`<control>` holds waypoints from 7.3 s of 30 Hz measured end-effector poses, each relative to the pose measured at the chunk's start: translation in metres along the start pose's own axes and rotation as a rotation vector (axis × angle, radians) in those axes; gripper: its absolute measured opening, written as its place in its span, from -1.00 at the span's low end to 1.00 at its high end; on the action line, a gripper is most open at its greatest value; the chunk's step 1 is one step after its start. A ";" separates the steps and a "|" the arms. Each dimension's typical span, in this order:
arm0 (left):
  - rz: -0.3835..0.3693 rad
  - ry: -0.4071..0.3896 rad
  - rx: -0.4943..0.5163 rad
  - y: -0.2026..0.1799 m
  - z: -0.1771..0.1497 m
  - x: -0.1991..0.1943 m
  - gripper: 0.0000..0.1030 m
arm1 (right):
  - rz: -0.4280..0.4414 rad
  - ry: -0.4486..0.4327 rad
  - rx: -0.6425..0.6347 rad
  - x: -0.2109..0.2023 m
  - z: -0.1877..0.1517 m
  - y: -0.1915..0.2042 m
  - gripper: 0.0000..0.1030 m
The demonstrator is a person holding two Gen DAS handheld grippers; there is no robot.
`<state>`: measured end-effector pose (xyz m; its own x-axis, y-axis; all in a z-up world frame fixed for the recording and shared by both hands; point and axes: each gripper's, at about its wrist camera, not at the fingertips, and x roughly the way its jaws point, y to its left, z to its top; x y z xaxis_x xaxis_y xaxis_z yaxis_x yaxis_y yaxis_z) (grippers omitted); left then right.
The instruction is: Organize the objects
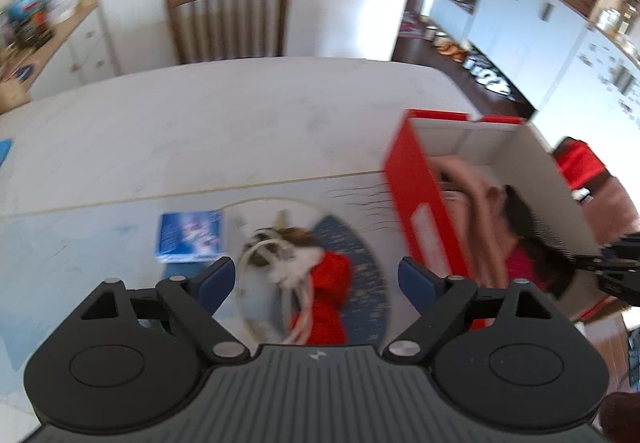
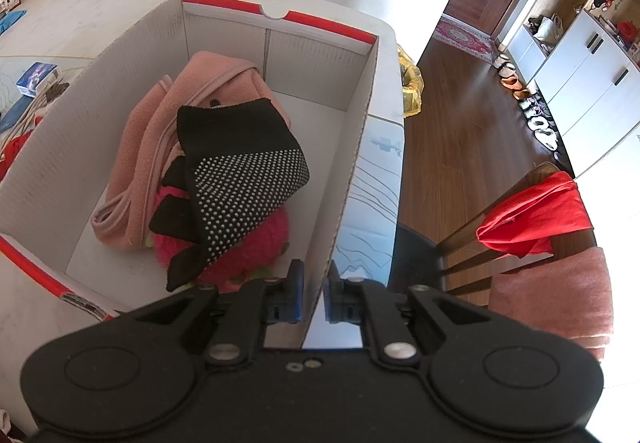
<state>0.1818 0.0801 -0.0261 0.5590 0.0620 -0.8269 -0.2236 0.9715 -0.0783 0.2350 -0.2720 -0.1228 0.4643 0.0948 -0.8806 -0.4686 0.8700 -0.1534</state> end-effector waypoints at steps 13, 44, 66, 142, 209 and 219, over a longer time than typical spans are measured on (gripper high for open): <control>0.117 0.077 -0.151 0.074 -0.035 0.040 1.00 | -0.002 0.003 -0.001 -0.001 0.000 0.000 -0.80; 0.280 0.183 -0.326 0.135 -0.064 0.093 0.33 | -0.015 0.009 -0.015 -0.004 -0.002 0.000 -0.80; 0.163 0.171 -0.211 0.117 -0.046 0.064 -0.83 | -0.016 0.005 -0.011 -0.005 -0.001 -0.002 -0.81; 0.110 0.246 -0.104 0.090 -0.017 0.129 -0.46 | -0.007 0.002 -0.013 -0.002 -0.001 0.002 -0.86; -0.203 0.168 0.324 -0.182 0.060 0.105 -0.87 | 0.009 -0.001 -0.009 -0.002 0.001 0.002 -0.87; -0.167 0.229 0.342 -0.195 0.046 0.134 -0.87 | 0.012 0.002 -0.006 -0.003 0.002 0.001 -0.87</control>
<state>0.3374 -0.0903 -0.0958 0.3654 -0.1169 -0.9235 0.1530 0.9861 -0.0643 0.2343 -0.2702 -0.1198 0.4573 0.1041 -0.8832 -0.4789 0.8657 -0.1459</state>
